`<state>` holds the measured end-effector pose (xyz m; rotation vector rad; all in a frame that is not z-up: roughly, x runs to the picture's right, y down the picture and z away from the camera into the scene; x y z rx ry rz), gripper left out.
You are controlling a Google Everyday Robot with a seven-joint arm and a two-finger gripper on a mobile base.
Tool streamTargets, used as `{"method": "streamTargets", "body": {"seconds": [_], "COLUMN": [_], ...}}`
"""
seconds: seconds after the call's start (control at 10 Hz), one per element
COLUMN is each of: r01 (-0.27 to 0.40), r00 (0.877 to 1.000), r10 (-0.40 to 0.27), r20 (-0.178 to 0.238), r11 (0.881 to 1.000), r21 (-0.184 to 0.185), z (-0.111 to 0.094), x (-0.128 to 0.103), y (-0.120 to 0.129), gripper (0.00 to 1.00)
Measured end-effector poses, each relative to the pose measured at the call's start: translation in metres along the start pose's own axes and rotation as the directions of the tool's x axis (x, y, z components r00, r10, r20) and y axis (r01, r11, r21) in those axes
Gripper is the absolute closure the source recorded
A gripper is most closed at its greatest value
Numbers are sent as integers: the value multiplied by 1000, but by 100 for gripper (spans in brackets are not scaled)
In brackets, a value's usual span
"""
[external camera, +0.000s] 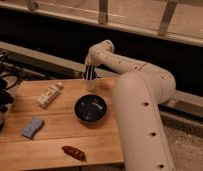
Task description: Place the eraser in the ceramic cup
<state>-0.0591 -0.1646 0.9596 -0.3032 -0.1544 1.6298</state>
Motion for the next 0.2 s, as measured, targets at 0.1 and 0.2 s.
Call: {"method": "streamTargets", "body": {"seconds": [0.1, 0.2], "r01": [-4, -6], "r00": [1000, 1000], "r10": [4, 6], "r20": [-3, -6], "r11": [1000, 1000], "r21": [3, 5], "z": [4, 6], "x": [0, 1], "y": [-2, -2], "gripper": [100, 100]}}
